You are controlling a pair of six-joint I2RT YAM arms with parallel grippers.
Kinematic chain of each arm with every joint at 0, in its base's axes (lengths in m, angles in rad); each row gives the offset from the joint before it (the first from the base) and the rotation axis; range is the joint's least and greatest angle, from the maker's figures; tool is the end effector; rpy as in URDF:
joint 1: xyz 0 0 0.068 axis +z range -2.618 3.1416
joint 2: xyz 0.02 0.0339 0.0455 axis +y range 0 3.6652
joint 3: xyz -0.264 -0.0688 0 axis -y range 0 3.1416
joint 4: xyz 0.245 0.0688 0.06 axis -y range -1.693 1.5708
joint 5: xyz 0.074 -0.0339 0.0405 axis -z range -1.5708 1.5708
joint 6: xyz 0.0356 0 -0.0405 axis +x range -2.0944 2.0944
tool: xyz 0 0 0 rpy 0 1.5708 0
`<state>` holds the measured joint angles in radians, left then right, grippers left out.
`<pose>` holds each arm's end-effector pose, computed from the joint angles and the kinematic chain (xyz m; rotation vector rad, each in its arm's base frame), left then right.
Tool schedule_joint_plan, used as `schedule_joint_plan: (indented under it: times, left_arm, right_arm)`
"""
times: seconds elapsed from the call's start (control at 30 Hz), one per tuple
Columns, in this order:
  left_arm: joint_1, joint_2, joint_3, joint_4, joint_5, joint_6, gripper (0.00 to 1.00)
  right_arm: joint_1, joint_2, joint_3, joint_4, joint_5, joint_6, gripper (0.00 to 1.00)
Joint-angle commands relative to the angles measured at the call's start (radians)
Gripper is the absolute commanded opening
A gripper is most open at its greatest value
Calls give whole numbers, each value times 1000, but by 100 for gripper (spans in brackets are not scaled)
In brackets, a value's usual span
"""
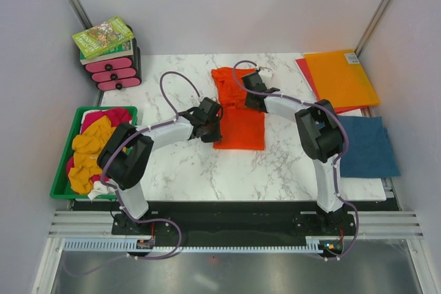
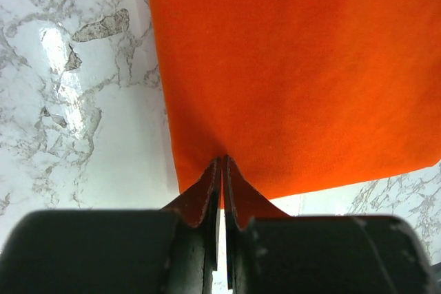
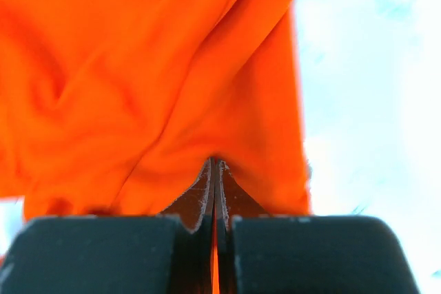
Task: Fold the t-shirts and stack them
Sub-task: Fold the tshirt
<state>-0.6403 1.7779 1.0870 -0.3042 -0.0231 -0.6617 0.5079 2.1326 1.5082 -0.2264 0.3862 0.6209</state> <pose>0.2900 -0.2150 0.1701 -0.0372 2.6341 -0.4484 0.4128 0.2144 0.1619 0.3036 2.3230 0.0844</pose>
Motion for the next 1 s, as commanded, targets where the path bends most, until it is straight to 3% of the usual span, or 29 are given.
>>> schedule_joint_plan:
  times: [0.0,0.1,0.23,0.3,0.4,0.43,0.53,0.77,0.97]
  left_arm:
    - [-5,2,19,17,-4,8,10]
    - [-5,-27,19,16,-31,14,17]
    - [-5,-67,30,20,-73,20,29]
    - [-5,-69,42,19,-75,27,31]
    - [-5,-49,47,20,-54,31,29]
    - [-5,-26,48,20,-43,31,27]
    - [-7,6,45,19,-35,28,23]
    - [-7,77,34,13,-31,11,20]
    - [-15,39,-39,-6,-12,-33,19]
  right_arm:
    - [-20,-43,46,41,28,-50,0]
    - [-6,-152,-23,91,-13,-61,0]
    - [41,-298,-129,55,-27,-72,27]
    - [69,-344,-189,49,-26,-66,30]
    - [92,-395,-323,35,-55,-38,24]
    - [96,-411,-348,32,-49,-18,17]
    - [100,-424,-448,44,-44,16,7]
    - [121,-372,-519,65,-58,46,2]
    - [170,-410,-598,50,-56,97,2]
